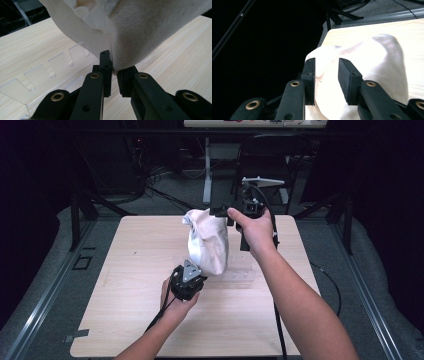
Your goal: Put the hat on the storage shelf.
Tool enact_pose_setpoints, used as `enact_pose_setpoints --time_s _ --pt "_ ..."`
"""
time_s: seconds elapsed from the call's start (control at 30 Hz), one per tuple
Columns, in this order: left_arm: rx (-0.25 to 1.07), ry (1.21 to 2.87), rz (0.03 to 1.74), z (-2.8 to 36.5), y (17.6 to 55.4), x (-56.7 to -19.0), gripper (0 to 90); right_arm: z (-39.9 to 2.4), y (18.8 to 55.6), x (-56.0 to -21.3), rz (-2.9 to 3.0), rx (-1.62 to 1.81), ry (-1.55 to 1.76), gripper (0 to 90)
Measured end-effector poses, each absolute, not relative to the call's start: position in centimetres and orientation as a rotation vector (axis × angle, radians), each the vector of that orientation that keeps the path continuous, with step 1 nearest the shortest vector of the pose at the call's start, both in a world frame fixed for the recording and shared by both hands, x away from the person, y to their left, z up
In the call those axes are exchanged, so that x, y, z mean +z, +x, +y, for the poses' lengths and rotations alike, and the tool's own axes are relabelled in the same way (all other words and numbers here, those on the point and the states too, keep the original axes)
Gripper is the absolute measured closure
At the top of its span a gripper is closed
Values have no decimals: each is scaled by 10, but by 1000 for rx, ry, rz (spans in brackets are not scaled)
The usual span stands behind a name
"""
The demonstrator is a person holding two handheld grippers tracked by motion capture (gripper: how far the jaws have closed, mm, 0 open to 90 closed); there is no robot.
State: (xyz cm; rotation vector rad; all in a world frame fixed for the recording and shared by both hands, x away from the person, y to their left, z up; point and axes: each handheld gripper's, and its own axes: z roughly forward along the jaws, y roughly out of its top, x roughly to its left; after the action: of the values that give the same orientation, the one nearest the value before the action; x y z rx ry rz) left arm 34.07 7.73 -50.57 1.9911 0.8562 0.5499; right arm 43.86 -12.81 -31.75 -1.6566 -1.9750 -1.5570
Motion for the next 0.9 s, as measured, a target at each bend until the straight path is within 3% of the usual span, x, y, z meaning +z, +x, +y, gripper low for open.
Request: enact_pose_setpoints --time_s 0.33,0.47,0.9 --pt "489 1954 936 81 342 -516 844 -139 440 -324 -1938 -1559 -1686 682" --pt "509 2025 934 74 343 -521 848 -142 440 -326 -1931 -1556 -1688 683" --pt "531 2022 939 73 342 -522 819 -144 441 -331 -1922 -1546 -1699 684"
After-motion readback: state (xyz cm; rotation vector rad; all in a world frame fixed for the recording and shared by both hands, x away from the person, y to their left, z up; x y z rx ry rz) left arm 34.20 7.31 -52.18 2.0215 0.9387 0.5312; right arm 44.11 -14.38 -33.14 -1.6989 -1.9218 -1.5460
